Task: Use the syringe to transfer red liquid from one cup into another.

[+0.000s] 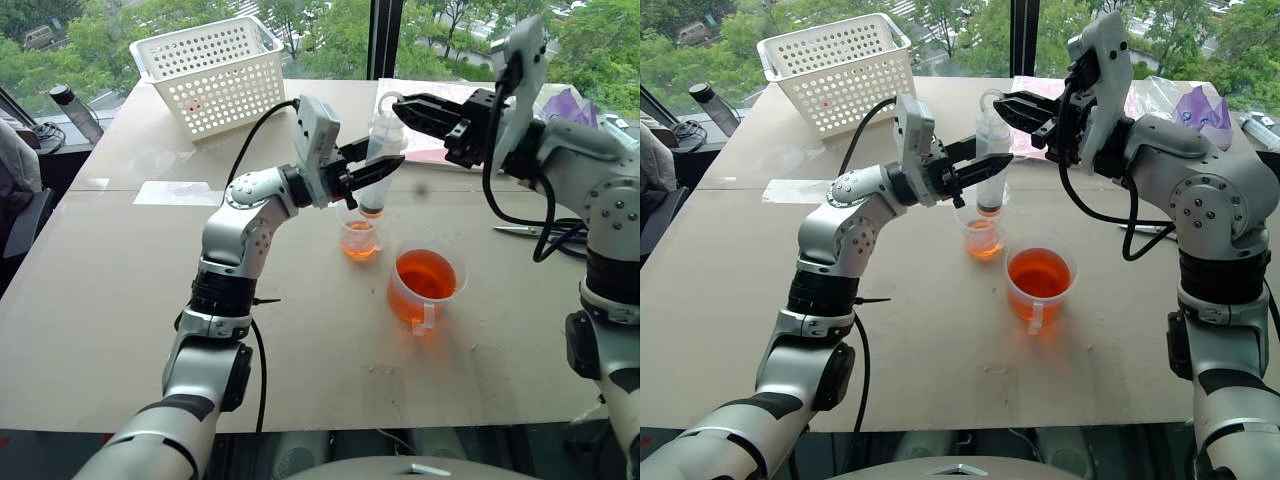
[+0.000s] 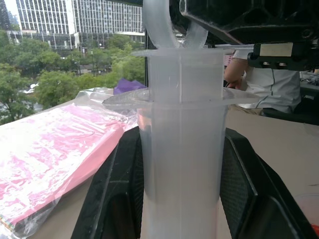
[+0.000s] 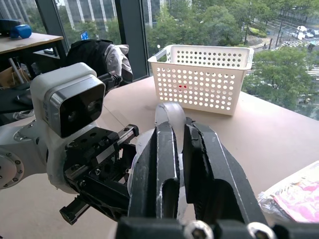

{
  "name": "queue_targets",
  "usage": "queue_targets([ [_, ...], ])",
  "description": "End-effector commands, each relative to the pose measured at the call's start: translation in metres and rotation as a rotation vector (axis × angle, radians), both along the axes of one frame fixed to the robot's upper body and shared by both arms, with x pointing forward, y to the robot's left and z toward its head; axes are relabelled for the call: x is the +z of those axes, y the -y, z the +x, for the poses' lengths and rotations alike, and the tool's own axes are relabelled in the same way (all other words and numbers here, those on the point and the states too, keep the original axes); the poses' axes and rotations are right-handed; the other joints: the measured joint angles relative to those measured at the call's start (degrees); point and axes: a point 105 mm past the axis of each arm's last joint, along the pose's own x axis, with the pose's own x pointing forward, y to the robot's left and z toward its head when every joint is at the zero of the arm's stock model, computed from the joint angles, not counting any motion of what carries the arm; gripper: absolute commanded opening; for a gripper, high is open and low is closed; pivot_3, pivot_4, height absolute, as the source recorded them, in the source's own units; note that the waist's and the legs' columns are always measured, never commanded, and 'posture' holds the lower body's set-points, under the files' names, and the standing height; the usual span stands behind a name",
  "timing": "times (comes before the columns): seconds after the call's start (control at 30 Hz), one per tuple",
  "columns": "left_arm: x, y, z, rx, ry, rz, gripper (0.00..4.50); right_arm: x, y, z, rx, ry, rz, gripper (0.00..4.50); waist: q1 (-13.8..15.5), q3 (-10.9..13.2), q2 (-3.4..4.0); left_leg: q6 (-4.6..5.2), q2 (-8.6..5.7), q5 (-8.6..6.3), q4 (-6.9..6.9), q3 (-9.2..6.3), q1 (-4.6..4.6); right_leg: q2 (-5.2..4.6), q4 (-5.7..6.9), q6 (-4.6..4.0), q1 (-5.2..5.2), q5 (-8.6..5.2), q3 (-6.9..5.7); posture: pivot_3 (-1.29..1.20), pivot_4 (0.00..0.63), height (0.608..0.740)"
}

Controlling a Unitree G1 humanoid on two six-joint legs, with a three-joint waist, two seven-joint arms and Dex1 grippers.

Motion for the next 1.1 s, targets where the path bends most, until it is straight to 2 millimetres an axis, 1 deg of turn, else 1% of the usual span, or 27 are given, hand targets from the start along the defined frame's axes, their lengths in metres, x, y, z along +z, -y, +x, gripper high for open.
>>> queue_targets([
  [0.03,0.032,0.001,-0.009,-0.016,0.122,-0.051,1.4,-0.022,-0.008,-0.007,0.048,-0.06,-0.093,0.02,0.0,0.0,0.0,0.0,0.0,0.0,0.0,0.0,0.0,0.0,0.0,0.0,0.0,0.0,0.0,0.0,0.15,0.74],
  [0.17,0.033,0.001,-0.008,-0.011,0.123,-0.056,1.4,-0.027,-0.008,-0.009,0.053,-0.074,-0.116,0.02,0.0,0.0,0.0,0.0,0.0,0.0,0.0,0.0,0.0,0.0,0.0,0.0,0.0,0.0,0.0,0.0,0.15,0.74],
  [0.27,0.032,0.002,-0.009,-0.012,0.125,-0.052,1.4,-0.025,-0.01,-0.012,0.086,-0.062,-0.107,0.02,0.0,0.0,0.0,0.0,0.0,0.0,0.0,0.0,0.0,0.0,0.0,0.0,0.0,0.0,0.0,0.0,0.15,0.74],
  [0.3,0.032,0.002,-0.009,-0.013,0.126,-0.051,1.4,-0.024,-0.011,-0.014,0.103,-0.057,-0.101,0.79,0.0,0.0,0.0,0.0,0.0,0.0,0.0,0.0,0.0,0.0,0.0,0.0,0.0,0.0,0.0,0.0,0.15,0.74],
  [0.37,0.031,0.002,-0.009,-0.013,0.125,-0.048,1.4,-0.017,-0.012,-0.016,0.122,-0.042,-0.064,1.51,-0.1,0.0,0.0,0.0,0.0,0.0,0.0,0.0,0.01,0.0,0.0,0.0,0.0,0.0,0.01,0.0,0.15,0.74],
  [0.4,0.031,0.002,-0.009,-0.013,0.124,-0.047,1.4,-0.014,-0.011,-0.016,0.125,-0.036,-0.049,2.06,-0.1,0.0,0.0,0.0,0.0,0.0,-0.01,0.01,0.0,0.0,0.01,0.0,-0.02,0.0,0.02,0.0,0.15,0.74],
  [0.47,0.031,0.001,-0.009,-0.012,0.125,-0.045,1.4,-0.004,-0.009,-0.017,0.127,-0.027,0.009,2.97,-0.1,0.0,0.0,0.0,0.0,0.0,-0.01,0.0,0.0,0.0,0.01,0.0,-0.01,0.0,0.02,0.0,0.15,0.74],
  [0.5,0.031,0.001,-0.009,-0.011,0.125,-0.044,1.4,0.003,-0.007,-0.017,0.13,-0.023,0.048,3.54,-0.2,0.0,0.0,0.0,0.0,0.0,-0.01,0.0,0.0,0.0,0.01,0.0,-0.02,0.0,0.02,0.0,0.15,0.74],
  [0.57,0.033,-0.001,-0.01,-0.008,0.129,-0.041,1.4,0.018,0.0,-0.022,0.161,-0.01,0.127,4.41,-0.1,0.0,0.0,0.0,0.0,0.0,-0.01,0.0,0.0,0.0,0.01,0.0,-0.01,0.0,0.01,0.0,0.15,0.74],
  [0.6,0.035,-0.002,-0.01,-0.006,0.132,-0.041,1.4,0.024,0.004,-0.024,0.173,-0.003,0.156,4.41,0.0,0.0,0.0,0.0,0.0,0.0,0.0,0.0,-0.01,0.0,0.01,0.0,-0.01,0.0,0.0,0.0,0.15,0.74],
  [0.67,0.04,-0.005,-0.011,-0.004,0.132,-0.056,1.4,0.029,0.009,-0.025,0.178,-0.006,0.188,4.41,0.0,0.0,0.0,0.0,-0.01,0.0,0.0,0.0,-0.02,-0.01,0.0,0.0,-0.01,0.0,0.0,0.0,0.15,0.74],
  [0.77,0.059,-0.01,-0.019,-0.003,0.178,-0.087,1.4,0.034,0.022,-0.025,0.157,-0.008,0.224,4.41,-0.1,0.0,0.0,0.0,-0.01,0.0,-0.01,0.0,-0.01,-0.01,0.0,0.0,-0.01,0.0,0.0,0.0,0.15,0.74],
  [0.83,0.069,-0.013,-0.022,0.0,0.184,-0.101,1.4,0.038,0.028,-0.025,0.144,0.001,0.238,4.41,-0.2,0.0,0.0,0.0,-0.01,0.0,-0.02,0.0,-0.01,-0.01,0.01,0.0,-0.02,0.0,0.0,0.0,0.15,0.74],
  [0.9,0.083,-0.021,-0.028,0.008,0.184,-0.124,1.4,0.04,0.037,-0.026,0.118,0.023,0.245,4.41,-0.4,0.0,0.0,0.0,-0.01,0.0,-0.02,0.0,-0.01,-0.01,0.0,0.0,-0.01,0.0,0.0,0.0,0.15,0.74],
  [0.93,0.092,-0.026,-0.029,0.022,0.179,-0.141,1.4,0.039,0.045,-0.027,0.09,0.049,0.219,4.41,-0.4,0.0,0.0,0.0,-0.01,0.0,-0.02,-0.01,-0.01,-0.01,0.0,0.0,-0.01,0.0,0.01,0.0,0.15,0.74],
  [1.0,0.103,-0.038,-0.031,0.068,0.166,-0.137,1.4,0.024,0.061,-0.029,0.046,0.062,0.152,4.41,-0.3,0.0,-0.01,0.0,-0.01,0.0,-0.02,-0.02,-0.02,-0.01,-0.01,0.0,-0.01,0.0,-0.01,0.0,0.15,0.74],
  [1.07,0.103,-0.053,-0.028,0.151,0.141,-0.092,1.4,0.005,0.078,-0.029,-0.008,0.034,0.086,4.41,-0.3,0.0,0.0,0.01,-0.01,-0.01,-0.03,-0.03,-0.04,-0.02,-0.05,0.0,0.01,0.0,-0.02,0.0,0.15,0.74],
  [1.1,0.1,-0.061,-0.026,0.194,0.125,-0.063,1.4,-0.003,0.087,-0.03,-0.038,0.027,0.062,4.41,-0.5,0.0,0.0,0.01,-0.01,-0.01,-0.05,-0.01,-0.02,-0.02,-0.05,0.0,0.03,0.0,0.01,0.0,0.15,0.74],
])
